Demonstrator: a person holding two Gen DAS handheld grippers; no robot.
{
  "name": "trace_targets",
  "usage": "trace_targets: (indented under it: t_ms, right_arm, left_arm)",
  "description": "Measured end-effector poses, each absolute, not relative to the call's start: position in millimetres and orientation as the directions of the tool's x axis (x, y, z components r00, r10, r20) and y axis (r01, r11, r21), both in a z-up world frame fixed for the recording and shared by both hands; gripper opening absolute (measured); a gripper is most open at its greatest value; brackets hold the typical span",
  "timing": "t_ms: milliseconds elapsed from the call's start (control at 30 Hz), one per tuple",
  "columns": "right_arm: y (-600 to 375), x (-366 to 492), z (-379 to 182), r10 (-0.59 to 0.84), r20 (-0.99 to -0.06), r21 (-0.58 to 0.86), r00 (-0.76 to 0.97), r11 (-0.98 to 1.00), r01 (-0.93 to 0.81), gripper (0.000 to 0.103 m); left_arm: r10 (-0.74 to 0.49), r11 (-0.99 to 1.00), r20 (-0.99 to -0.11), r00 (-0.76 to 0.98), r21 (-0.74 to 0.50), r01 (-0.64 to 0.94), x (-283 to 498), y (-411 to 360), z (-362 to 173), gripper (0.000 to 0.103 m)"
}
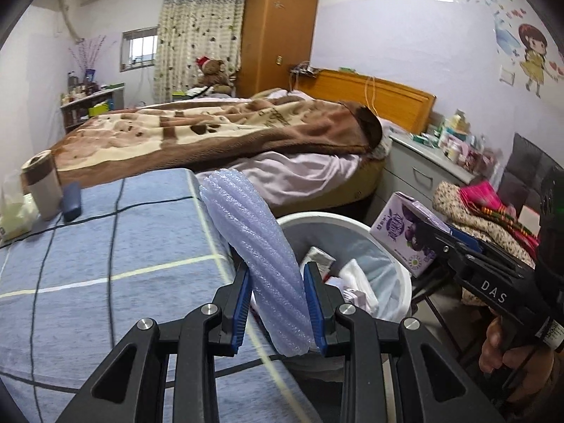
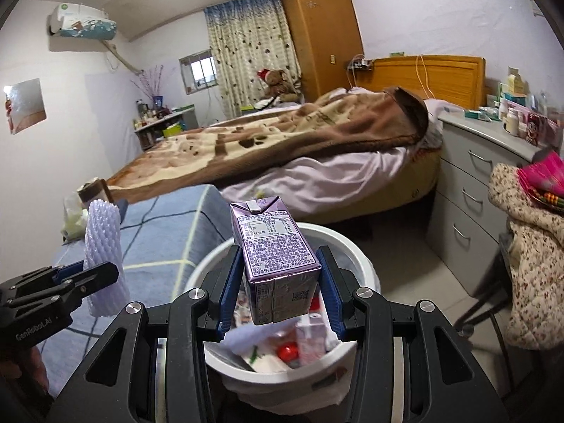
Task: Collect trash
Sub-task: 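Carry the foam net with the left tool while the right tool carries the milk carton over the wastebasket, then open the left tool to drop the foam net while the right tool releases the carton into the basket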
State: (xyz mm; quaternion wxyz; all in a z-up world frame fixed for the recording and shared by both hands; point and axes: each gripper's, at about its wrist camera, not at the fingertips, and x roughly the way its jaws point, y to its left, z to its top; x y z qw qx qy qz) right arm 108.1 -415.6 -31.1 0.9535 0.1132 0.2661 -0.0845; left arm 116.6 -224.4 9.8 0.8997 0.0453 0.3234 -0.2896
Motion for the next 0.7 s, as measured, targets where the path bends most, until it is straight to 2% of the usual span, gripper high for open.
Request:
trace_targets:
  t_ms: [533,633,700]
  right_arm:
    - [-430,109,-58,-0.132,-0.616,0.140,0.777,0.952,0.273,0.044]
    - [-429,116,-61,-0.136,-0.634,0.124,0.761,0.954,0.273,0.044]
    - [-429,118,-62,-0.140,-0.643,0.119,0.753,0.953,0.279,0.046]
  left_arm:
    - [-0.482,0.793,-0.679,0.553,-0.070,0.605,134,-275,-26,0.031]
    - [-0.484,0.798,-0.690,0.539,-0.095,0.595,140,-274,-31,0.037]
    - [-0.494,0.795,-0.687,0.534,-0.107,0.597,142,-273,-33,0.047]
